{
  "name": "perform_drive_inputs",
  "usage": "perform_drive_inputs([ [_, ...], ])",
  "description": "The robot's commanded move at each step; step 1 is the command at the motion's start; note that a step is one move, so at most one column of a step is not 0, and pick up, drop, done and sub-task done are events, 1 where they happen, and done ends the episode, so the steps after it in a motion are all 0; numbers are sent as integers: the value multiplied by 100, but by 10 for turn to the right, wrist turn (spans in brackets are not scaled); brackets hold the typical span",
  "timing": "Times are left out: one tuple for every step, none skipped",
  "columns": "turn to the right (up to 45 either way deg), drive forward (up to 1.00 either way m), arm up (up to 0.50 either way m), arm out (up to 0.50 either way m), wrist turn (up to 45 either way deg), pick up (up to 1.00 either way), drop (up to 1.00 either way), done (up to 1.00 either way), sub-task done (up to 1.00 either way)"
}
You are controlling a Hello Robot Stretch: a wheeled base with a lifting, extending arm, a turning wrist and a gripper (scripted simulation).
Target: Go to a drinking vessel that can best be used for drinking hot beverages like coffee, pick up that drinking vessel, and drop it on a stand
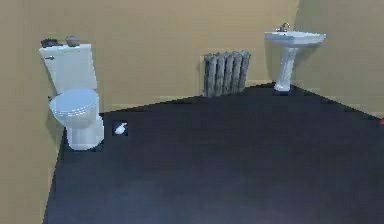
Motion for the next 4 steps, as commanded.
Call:
perform_drive_inputs([
  [450, 0, 0, 0, 0, 0, 0, 0, 0],
  [0, 95, 0, 0, 0, 0, 0, 0, 0],
  [450, 0, 0, 0, 0, 0, 0, 0, 0],
  [210, 0, 0, 0, 0, 0, 0, 0, 0],
])
